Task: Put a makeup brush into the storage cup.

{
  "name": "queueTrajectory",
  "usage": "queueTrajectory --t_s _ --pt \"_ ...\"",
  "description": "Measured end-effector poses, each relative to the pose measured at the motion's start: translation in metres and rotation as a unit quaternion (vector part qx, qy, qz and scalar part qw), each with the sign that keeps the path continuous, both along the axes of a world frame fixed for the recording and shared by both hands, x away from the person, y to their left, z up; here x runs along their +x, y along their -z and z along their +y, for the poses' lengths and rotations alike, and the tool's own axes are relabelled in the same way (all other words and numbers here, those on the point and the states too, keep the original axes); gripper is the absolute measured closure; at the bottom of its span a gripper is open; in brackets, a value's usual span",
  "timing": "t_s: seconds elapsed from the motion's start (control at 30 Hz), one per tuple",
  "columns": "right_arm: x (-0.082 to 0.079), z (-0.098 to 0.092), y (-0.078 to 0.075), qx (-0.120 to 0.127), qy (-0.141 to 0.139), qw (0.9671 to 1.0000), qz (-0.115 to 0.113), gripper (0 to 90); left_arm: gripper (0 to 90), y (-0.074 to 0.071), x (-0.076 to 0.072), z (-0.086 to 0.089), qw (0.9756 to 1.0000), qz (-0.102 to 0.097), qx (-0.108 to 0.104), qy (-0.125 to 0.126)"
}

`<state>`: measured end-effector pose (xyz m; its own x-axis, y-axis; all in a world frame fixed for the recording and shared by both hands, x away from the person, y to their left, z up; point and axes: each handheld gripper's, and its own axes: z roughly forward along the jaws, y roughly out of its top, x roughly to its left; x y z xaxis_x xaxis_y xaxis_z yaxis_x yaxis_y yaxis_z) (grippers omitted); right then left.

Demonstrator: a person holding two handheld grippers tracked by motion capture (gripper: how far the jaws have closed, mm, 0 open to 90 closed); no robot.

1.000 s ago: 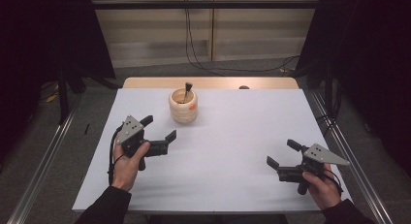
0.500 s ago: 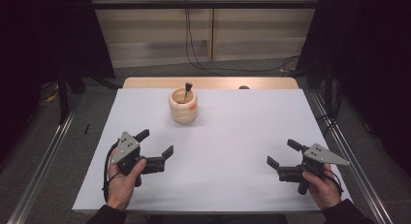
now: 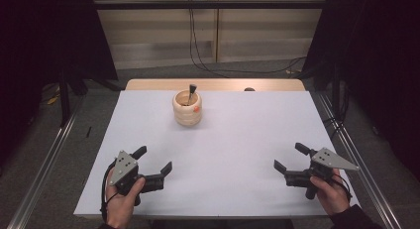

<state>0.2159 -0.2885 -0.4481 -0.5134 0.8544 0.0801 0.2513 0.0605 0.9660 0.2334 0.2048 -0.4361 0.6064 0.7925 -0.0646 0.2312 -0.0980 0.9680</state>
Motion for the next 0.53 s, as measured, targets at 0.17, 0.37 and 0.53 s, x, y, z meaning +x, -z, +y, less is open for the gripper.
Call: queueTrajectory --t_s 0.17,0.37,0.53 --pt "-0.002 -0.001 0.001 0.000 0.002 1.0000 0.001 0.0 1.7 0.003 -0.004 0.009 0.9995 -0.002 -0.030 -0.008" --pt "-0.002 0.000 0.001 -0.003 0.003 1.0000 -0.003 0.0 1.7 0.002 -0.006 0.011 0.9996 -0.010 -0.024 -0.007" --pt "-0.002 -0.002 0.002 -0.005 0.006 1.0000 -0.005 0.0 1.7 0.003 -0.005 0.012 0.9997 -0.004 -0.026 -0.003"
